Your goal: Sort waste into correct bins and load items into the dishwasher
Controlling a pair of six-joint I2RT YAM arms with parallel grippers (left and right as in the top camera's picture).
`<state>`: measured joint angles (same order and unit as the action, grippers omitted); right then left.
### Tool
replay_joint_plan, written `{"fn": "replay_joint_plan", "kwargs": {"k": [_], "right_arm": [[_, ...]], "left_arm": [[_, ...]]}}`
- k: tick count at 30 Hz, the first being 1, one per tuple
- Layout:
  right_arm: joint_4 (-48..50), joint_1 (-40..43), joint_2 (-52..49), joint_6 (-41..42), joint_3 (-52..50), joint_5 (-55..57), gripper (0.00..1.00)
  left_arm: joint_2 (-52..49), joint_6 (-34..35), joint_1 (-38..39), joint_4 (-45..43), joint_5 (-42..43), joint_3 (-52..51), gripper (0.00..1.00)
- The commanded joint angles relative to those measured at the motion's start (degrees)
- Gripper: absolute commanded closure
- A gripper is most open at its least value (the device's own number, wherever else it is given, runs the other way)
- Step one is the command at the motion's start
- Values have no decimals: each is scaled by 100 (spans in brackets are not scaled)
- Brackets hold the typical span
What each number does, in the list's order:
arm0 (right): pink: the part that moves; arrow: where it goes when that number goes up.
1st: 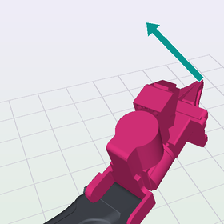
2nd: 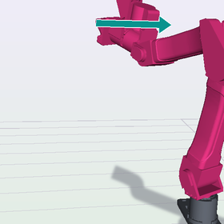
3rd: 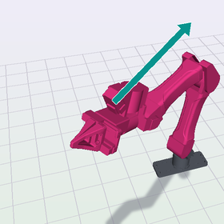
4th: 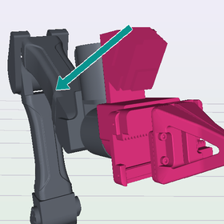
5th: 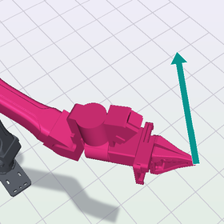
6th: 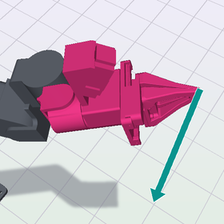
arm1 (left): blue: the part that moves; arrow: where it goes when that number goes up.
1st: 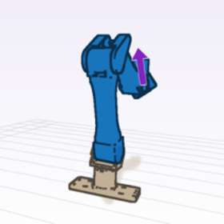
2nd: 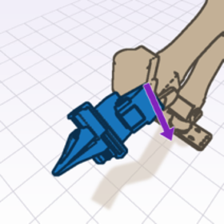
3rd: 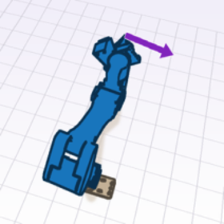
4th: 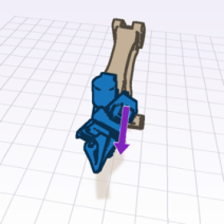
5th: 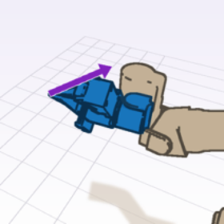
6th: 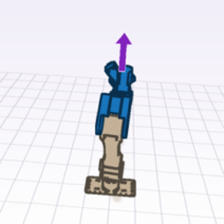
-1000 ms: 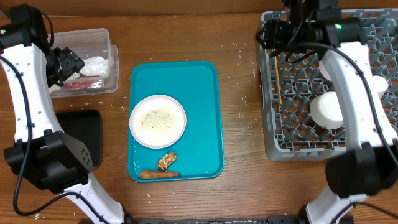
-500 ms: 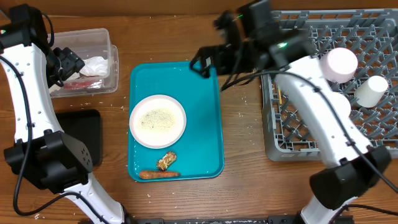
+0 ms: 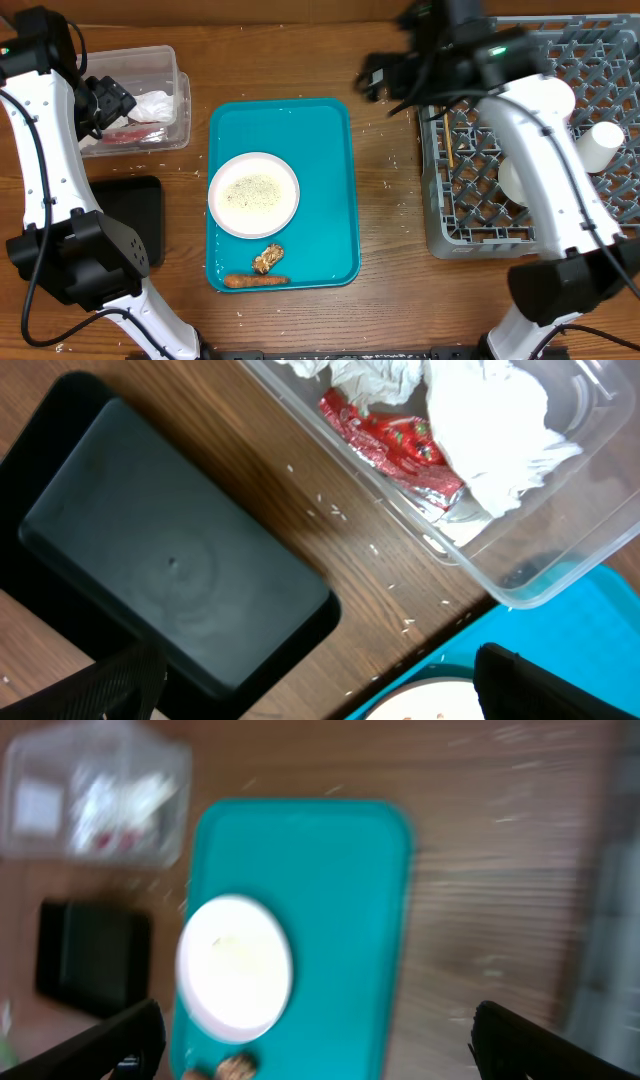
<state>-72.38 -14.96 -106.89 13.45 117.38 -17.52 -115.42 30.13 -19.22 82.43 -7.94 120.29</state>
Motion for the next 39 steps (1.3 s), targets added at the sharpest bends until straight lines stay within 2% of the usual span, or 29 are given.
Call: {"fn": "replay_joint_plan", "kwargs": {"k": [1,4,9,12,15,20,23,28,32,33,34,36,38,39], "right_arm": [[-136,645,26,50,203,420,0],[-319,1287,26,50,192,424,0],[-345,2068,26,52,192,422,0],[-339,2341,26,50,192,422,0],[-339,2522,26,50,192,422,0],[-339,2597,26,50,192,422,0],[-339,2597,26,50,192,422,0],[-339,2597,26,50,192,422,0],[-339,2597,26,50,192,422,0],[-339,2597,26,50,192,422,0],[-339,2597,26,48,192,422,0],[-339,2597,26,50,192,422,0],[-339,2597,26,50,192,422,0],[-339,2597,26,50,192,422,0]], "left_arm": [[-63,142,17,-146,28,-17,0],[-63,339,17,-289,308,-17,0],[-63,459,17,-39,2063,-17,0],[-63,-214,42,212,3298,-17,0],[-63,-826,203,610,3810,-17,0],[-63,-1670,796,1351,3639,-17,2],[-63,-1685,1340,1440,3141,-33,0],[-72,-1034,2382,1440,2306,-133,0],[-72,-92,3167,1392,1733,-448,0],[-72,142,3346,1333,1589,-566,2],[-72,398,3539,1257,1421,-699,14],[-72,887,3875,1073,1134,-997,18],[-72,1211,4157,828,1073,-1329,14],[-72,1303,4286,695,1075,-1486,9]]}}
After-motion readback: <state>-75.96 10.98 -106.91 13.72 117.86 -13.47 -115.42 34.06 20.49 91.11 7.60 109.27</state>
